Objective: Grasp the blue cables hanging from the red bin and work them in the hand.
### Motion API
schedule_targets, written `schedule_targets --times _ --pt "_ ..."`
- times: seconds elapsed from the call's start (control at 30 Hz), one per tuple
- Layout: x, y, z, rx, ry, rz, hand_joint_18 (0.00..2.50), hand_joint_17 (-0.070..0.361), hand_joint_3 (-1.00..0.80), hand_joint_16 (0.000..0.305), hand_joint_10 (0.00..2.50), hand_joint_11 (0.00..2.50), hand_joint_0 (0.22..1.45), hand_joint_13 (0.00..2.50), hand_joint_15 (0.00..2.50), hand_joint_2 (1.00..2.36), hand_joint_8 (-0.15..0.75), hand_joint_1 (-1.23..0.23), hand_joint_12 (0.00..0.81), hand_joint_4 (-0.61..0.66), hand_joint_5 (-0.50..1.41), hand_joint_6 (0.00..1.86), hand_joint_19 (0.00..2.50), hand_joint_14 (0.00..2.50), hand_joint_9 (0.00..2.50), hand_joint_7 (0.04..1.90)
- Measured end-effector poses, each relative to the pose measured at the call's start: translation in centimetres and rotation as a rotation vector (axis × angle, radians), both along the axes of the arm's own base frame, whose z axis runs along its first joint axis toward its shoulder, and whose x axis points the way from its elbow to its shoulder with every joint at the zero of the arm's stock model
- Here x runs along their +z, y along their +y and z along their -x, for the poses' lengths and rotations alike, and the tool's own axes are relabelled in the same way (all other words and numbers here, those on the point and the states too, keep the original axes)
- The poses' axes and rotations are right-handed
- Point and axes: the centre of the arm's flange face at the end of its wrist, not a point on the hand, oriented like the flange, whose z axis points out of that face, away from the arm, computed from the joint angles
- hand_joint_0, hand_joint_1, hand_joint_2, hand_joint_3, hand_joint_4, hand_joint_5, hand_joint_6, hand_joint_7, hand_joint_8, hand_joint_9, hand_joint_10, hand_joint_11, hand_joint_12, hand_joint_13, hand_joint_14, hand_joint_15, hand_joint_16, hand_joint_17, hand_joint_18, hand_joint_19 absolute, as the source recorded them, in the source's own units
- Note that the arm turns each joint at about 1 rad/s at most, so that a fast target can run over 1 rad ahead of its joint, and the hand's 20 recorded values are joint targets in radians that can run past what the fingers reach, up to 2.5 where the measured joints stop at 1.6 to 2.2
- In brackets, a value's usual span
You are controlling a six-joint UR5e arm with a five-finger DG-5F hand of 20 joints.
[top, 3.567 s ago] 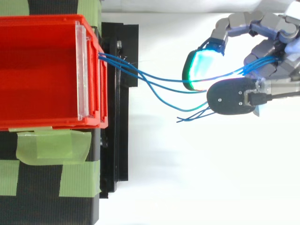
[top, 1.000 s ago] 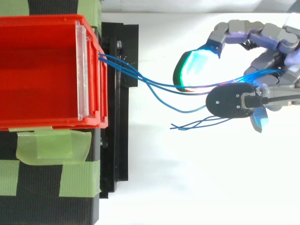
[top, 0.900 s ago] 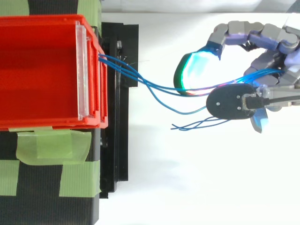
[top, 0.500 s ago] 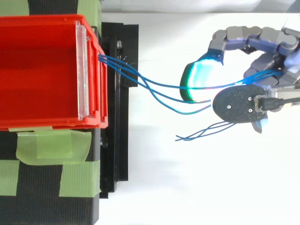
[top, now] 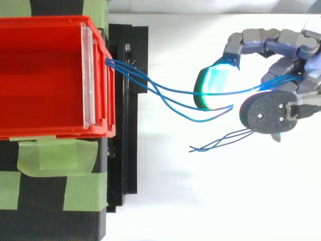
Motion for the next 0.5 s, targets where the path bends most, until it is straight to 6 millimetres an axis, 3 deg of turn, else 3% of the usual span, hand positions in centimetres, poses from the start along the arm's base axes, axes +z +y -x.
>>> schedule_targets --times 0.5 --pt "-0.01 0.01 0.00 0.000 0.001 0.001 2.36 0.164 -0.66 0.218 2.50 2.50 0.91 1.99 1.94 1.01 0.656 -0.65 0.743 0.23 0.24 0.59 0.56 2.50 1.70 1.27"
